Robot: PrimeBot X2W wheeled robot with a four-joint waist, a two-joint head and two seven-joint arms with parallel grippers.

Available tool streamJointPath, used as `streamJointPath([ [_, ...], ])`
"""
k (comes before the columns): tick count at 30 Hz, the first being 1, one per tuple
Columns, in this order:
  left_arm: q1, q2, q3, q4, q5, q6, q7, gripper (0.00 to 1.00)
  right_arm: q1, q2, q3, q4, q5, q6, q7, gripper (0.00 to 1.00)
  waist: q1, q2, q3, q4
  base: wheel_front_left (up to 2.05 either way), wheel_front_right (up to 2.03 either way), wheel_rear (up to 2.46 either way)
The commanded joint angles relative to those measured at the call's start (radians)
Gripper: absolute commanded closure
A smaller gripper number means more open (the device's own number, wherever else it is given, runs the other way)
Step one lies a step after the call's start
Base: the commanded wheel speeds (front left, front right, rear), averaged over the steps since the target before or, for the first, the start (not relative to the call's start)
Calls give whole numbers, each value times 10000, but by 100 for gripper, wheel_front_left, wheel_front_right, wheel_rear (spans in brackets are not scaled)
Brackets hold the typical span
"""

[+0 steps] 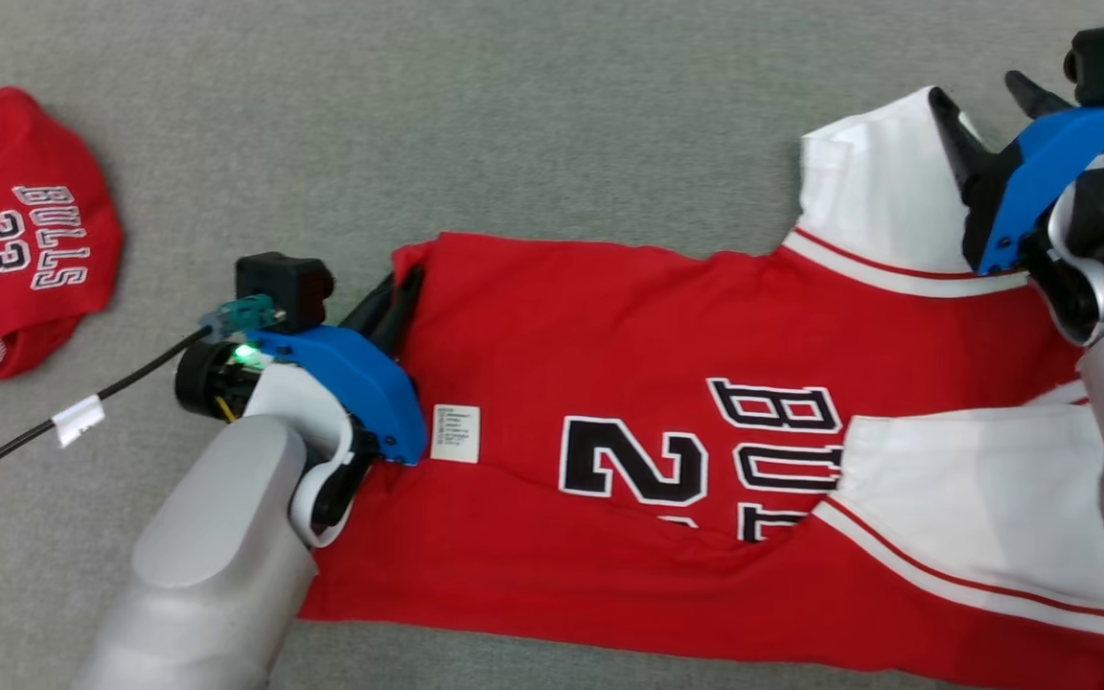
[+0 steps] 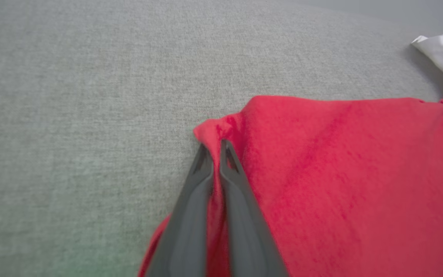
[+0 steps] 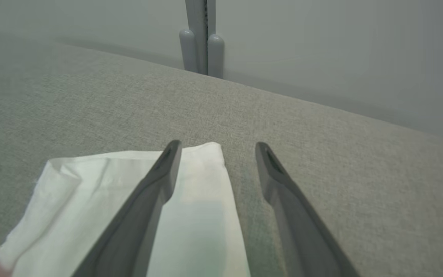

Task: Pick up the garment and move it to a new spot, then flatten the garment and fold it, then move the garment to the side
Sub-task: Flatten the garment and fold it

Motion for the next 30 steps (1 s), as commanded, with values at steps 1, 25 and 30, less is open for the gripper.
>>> streamJointPath([
  [1, -24, -148, -300, 205, -99, -13, -75, 100, -266, -100, -64, 233, -152, -1, 153, 0, 0, -2, 290, 365, 0, 0, 0],
  [25, -1993, -273, 13, 1054, -323, 265, -3022, 100, -1550, -126, -1235, 853, -1886, -1, -3274, 100, 0, -2, 357, 674, 0, 0, 0],
  [30, -1193, -258, 991, 455, 464, 275, -3013, 100, -1275, 252, -1630, 1055, -2027, -1, -4197, 100, 0, -2, -56, 342, 0, 0, 0],
])
